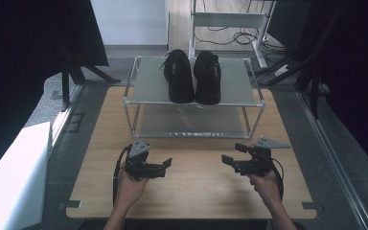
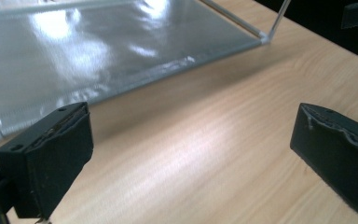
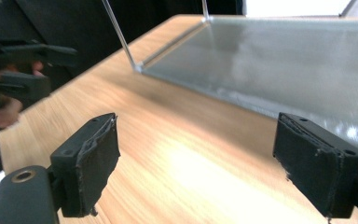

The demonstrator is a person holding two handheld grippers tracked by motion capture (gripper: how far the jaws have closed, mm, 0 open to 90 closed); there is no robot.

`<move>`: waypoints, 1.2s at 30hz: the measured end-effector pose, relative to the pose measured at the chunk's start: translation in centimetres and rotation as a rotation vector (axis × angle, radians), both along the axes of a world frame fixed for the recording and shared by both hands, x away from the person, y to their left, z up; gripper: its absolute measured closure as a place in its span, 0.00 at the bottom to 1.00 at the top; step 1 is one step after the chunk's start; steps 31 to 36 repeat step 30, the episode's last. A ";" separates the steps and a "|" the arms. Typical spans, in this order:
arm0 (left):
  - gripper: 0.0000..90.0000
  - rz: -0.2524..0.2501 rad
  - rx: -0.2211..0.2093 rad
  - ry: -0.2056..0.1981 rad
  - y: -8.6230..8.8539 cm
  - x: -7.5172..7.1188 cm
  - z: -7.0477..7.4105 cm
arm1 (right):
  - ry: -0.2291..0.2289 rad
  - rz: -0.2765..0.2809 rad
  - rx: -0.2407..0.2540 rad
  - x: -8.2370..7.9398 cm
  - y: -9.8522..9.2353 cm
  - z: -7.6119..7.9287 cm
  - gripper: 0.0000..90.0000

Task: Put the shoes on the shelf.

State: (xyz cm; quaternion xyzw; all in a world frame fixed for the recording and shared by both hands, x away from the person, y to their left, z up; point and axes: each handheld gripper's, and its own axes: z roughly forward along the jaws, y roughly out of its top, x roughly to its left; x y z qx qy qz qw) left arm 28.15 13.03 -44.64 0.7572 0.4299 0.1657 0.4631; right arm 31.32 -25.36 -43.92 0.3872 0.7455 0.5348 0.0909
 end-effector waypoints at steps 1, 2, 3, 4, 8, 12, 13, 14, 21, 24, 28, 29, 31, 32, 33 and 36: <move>0.00 -0.003 -0.001 0.007 0.1 -0.3 -0.4 | 0.005 -0.002 -0.007 -0.2 -0.1 -0.3 0.15; 0.00 -0.004 0.002 0.012 0.1 -0.5 -0.7 | 0.012 0.000 -0.014 -0.4 -0.1 -0.7 0.15; 0.00 -0.003 0.003 0.013 0.2 -0.8 -1.1 | 0.018 -0.001 -0.021 -0.6 -0.2 -1.0 0.15; 0.00 -0.005 0.001 0.020 0.3 -1.0 -1.4 | 0.024 -0.002 -0.032 -0.8 -0.2 -1.3 0.15; 0.00 -0.002 0.017 0.041 0.5 -1.7 -2.8 | 0.043 0.003 -0.078 -1.5 -0.1 -2.4 0.12; 0.00 0.002 0.067 0.058 0.3 -2.2 -4.0 | 0.054 0.013 -0.144 -2.1 0.2 -3.5 0.08; 0.00 0.001 0.085 0.065 0.2 -2.3 -4.4 | 0.058 0.014 -0.164 -2.3 0.3 -3.9 0.07; 0.00 0.000 0.100 0.072 0.1 -2.4 -4.8 | 0.064 0.016 -0.181 -2.3 0.3 -4.3 0.06; 0.00 -0.003 0.241 0.099 -0.9 -2.4 -6.6 | 0.072 0.022 -0.322 -2.3 0.3 -6.6 0.02; 0.00 -0.005 0.305 0.111 -1.4 -2.3 -7.1 | 0.091 0.027 -0.372 -2.0 0.4 -7.4 0.00; 0.00 -0.010 0.319 0.113 -1.8 -2.2 -7.3 | 0.101 0.032 -0.424 -2.0 0.7 -7.8 0.00; 0.00 -0.009 0.319 0.113 -1.8 -2.2 -7.3 | 0.092 0.030 -0.427 -2.0 0.8 -7.9 0.00; 0.00 -0.007 0.316 0.111 -1.8 -2.2 -7.4 | 0.092 0.028 -0.427 -2.0 0.8 -7.9 0.00; 0.00 -0.007 0.316 0.111 -1.8 -2.2 -7.4 | 0.092 0.028 -0.427 -2.0 0.8 -7.9 0.00; 0.00 -0.007 0.316 0.111 -1.8 -2.2 -7.4 | 0.092 0.028 -0.427 -2.0 0.8 -7.9 0.00; 0.00 -0.007 0.316 0.111 -1.8 -2.2 -7.4 | 0.092 0.028 -0.427 -2.0 0.8 -7.9 0.00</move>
